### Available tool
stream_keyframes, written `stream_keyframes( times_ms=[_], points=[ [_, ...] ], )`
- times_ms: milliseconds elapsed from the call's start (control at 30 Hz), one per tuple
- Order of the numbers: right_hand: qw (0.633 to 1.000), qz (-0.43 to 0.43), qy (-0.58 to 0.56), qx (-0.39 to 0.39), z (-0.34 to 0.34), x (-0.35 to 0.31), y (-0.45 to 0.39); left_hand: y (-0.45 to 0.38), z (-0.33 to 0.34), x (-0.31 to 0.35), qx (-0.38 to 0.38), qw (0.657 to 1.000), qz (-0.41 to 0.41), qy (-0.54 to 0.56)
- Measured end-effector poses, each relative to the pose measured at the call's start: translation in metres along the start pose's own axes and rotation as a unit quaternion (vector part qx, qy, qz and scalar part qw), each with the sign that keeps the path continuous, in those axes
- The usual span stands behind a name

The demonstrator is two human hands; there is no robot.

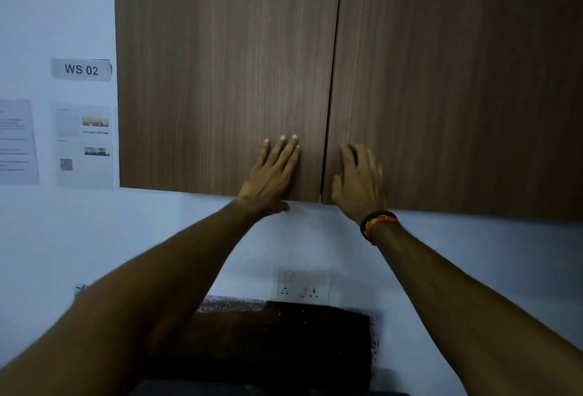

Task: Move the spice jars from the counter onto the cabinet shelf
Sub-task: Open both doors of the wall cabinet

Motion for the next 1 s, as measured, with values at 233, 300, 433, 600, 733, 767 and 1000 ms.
stream_keyframes(
  times_ms=[233,300,433,600,733,767,1000],
  points=[
    [0.999,-0.036,-0.011,0.005,-0.001,-0.016,-0.024,-0.013,-0.004,0.001,-0.006,0.997,0.011,-0.073],
    [0.998,-0.052,-0.021,0.02,-0.005,-0.023,-0.03,-0.012,-0.002,0.0,-0.013,0.997,0.008,-0.079],
    [0.994,-0.065,-0.059,0.06,-0.017,-0.031,-0.045,-0.01,-0.003,-0.001,-0.003,0.997,0.018,-0.08],
    [0.979,0.004,-0.196,0.059,-0.024,-0.037,-0.066,0.002,-0.014,0.001,0.016,0.998,0.014,-0.062],
    [0.933,0.085,-0.346,0.052,-0.031,-0.04,-0.079,0.013,-0.025,0.004,0.013,0.999,0.021,-0.025],
    [0.921,0.111,-0.367,0.07,-0.034,-0.037,-0.079,0.015,-0.029,0.006,0.016,1.0,0.027,-0.002],
    [0.878,0.132,-0.436,0.147,-0.063,-0.05,-0.051,0.033,-0.081,0.011,0.099,0.966,-0.09,0.223]
  ],
)
Point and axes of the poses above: each hand's wrist, its own y-axis away from the middle knuckle, its own z-axis out of the palm, x = y × z, the point moved 10 cm from there along -y, towards the middle knuckle, and after that the axes turned 4 degrees about z, right-handed, at the moved point
